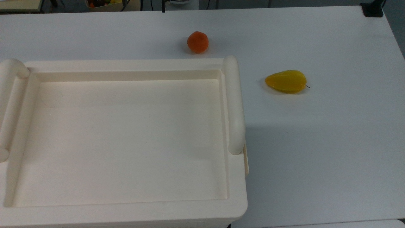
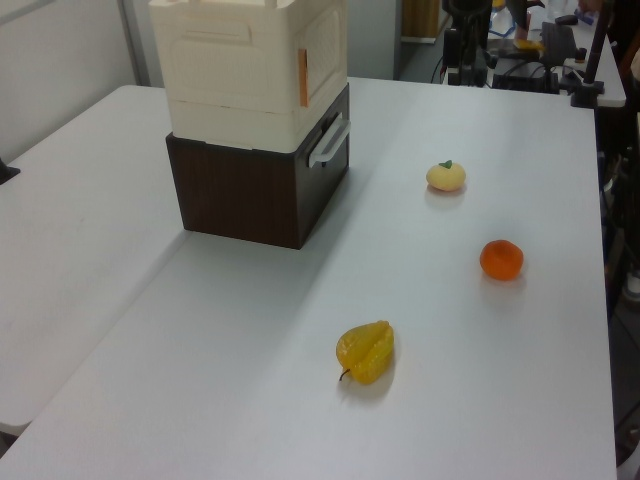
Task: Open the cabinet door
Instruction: 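Move the gripper down toward the cream cabinet door's edge handle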
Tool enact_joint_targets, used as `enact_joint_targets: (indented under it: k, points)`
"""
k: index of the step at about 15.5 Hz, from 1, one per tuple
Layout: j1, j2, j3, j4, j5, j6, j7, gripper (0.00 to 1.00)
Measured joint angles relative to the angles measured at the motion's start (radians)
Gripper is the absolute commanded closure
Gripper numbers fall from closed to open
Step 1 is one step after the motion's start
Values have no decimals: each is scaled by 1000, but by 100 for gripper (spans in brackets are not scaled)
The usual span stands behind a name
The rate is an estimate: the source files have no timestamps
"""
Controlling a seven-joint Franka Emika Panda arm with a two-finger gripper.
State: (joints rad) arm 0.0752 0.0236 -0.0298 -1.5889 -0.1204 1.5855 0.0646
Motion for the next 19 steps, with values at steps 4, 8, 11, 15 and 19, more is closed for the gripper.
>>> enact_joint_targets:
  k: [4, 8, 11, 15, 19]
  points:
    - [0, 0, 1, 0, 1, 0, -6, 0]
    - [2, 0, 2, 3, 16, 4, -14, 0]
    - [9, 5, 5, 14, 56, 64, -16, 0]
    - [25, 47, 14, 57, 86, 210, -16, 0]
    - [67, 108, 17, 102, 86, 395, -16, 0]
